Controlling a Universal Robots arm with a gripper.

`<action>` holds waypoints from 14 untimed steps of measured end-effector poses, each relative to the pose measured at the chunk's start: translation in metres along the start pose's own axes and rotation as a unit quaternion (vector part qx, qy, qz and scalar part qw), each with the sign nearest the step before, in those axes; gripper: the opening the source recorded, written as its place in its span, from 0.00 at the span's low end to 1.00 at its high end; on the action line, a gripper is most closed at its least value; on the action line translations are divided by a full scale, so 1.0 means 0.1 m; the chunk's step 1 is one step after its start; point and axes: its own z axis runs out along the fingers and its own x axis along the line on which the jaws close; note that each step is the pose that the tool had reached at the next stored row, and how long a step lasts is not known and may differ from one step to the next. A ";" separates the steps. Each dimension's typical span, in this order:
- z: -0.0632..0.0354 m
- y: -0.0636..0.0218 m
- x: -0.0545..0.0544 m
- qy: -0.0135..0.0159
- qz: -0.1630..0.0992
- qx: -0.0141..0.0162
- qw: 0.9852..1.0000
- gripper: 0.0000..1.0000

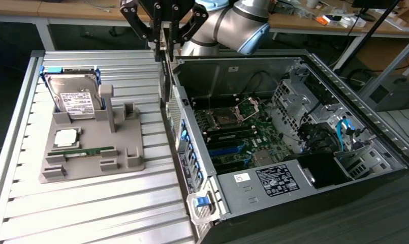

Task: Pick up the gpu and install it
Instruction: 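Pick up the gpu and move the gpu toward the slot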

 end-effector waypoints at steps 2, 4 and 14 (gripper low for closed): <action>0.001 0.002 -0.04 0.000 0.000 0.000 1.000 0.27; 0.001 0.004 -0.08 0.000 0.000 0.000 1.000 0.27; 0.004 0.008 -0.27 0.001 0.000 0.000 1.000 0.27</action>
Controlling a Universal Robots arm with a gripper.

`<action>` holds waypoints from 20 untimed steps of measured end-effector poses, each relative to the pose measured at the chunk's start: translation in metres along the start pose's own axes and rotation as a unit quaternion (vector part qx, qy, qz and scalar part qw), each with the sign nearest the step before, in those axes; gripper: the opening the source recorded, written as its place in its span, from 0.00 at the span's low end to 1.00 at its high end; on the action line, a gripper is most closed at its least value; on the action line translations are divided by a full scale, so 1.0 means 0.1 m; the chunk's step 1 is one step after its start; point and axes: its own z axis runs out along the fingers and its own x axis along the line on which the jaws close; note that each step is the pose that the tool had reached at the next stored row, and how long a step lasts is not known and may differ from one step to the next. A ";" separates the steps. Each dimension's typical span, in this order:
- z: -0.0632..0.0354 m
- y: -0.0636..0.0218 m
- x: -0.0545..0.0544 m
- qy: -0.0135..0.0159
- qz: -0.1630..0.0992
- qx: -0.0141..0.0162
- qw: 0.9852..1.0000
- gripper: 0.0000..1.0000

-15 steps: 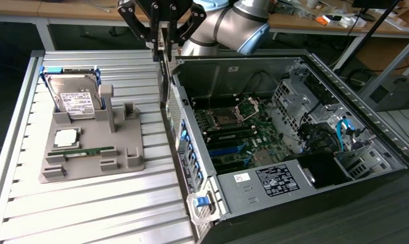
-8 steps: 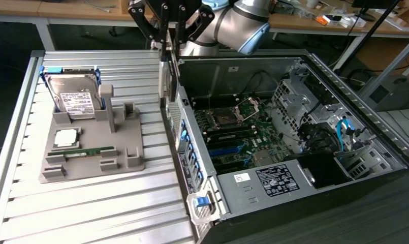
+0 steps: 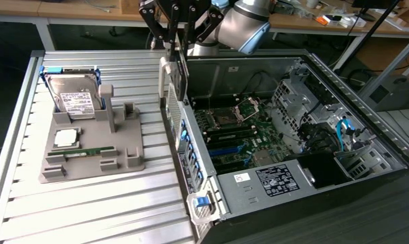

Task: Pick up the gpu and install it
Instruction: 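Pick up the gpu and move the gpu toward the slot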

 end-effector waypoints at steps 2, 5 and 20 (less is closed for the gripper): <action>0.001 0.001 -0.04 0.000 0.000 0.000 1.000 0.27; 0.001 0.002 -0.10 0.000 0.000 0.000 1.000 0.27; 0.004 -0.064 -0.38 0.003 0.000 0.000 1.000 0.27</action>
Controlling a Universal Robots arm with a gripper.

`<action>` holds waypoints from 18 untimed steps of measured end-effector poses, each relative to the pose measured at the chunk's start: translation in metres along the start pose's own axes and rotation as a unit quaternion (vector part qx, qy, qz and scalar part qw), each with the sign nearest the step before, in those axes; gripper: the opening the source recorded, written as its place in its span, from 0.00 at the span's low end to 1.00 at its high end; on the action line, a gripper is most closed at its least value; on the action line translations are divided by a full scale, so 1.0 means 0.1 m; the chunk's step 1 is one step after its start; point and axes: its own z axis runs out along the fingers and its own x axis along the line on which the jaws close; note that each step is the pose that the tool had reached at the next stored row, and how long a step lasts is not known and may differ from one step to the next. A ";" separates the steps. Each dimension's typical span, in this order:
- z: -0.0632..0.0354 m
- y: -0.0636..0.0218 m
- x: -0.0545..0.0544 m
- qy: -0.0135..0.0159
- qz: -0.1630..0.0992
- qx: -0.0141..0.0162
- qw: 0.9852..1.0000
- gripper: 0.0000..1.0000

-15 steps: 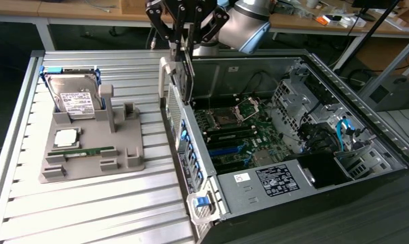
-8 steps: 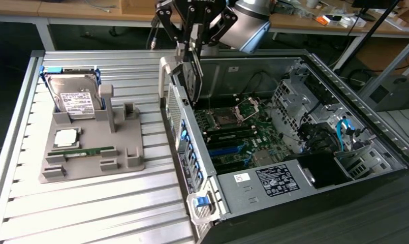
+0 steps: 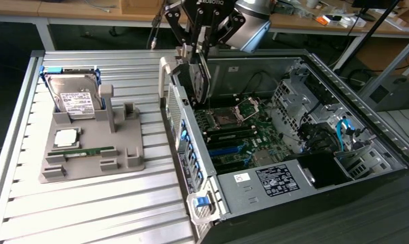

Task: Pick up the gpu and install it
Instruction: 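Pick up the gpu and move the gpu toward the slot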

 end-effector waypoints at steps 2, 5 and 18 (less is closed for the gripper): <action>0.001 -0.009 -0.04 0.000 0.000 0.000 1.000 0.27; 0.001 -0.020 -0.10 0.001 0.000 0.000 1.000 0.27; 0.007 -0.042 -0.60 0.005 0.000 0.000 1.000 0.27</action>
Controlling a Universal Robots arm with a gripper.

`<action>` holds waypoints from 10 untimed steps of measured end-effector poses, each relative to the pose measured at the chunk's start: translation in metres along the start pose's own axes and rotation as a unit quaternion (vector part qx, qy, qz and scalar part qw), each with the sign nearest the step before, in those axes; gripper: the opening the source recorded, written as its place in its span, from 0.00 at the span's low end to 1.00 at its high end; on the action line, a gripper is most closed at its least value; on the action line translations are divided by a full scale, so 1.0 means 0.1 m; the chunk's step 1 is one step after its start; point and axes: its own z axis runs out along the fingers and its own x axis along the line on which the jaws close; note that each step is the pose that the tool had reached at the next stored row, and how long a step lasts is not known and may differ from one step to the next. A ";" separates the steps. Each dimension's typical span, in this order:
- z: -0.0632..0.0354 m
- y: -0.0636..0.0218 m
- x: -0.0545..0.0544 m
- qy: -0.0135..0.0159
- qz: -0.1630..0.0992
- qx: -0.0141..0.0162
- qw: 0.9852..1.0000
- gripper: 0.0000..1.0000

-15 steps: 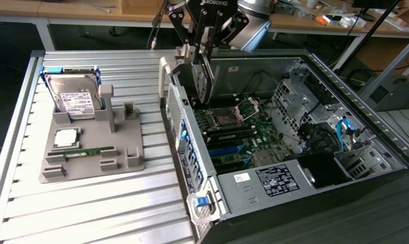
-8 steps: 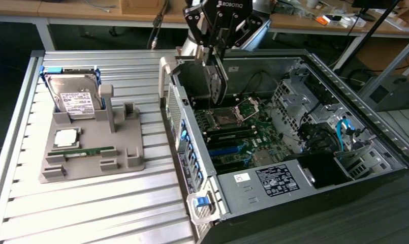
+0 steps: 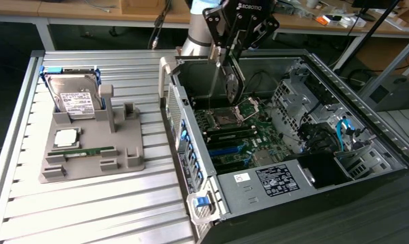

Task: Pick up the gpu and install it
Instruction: 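Pick up the gpu and move the gpu toward the slot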

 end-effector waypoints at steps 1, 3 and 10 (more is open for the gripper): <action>0.001 0.001 -0.04 0.000 0.000 0.000 1.000 0.27; 0.003 0.003 -0.10 0.001 0.000 0.000 1.000 0.27; 0.012 0.004 -0.33 0.005 0.000 0.000 1.000 0.27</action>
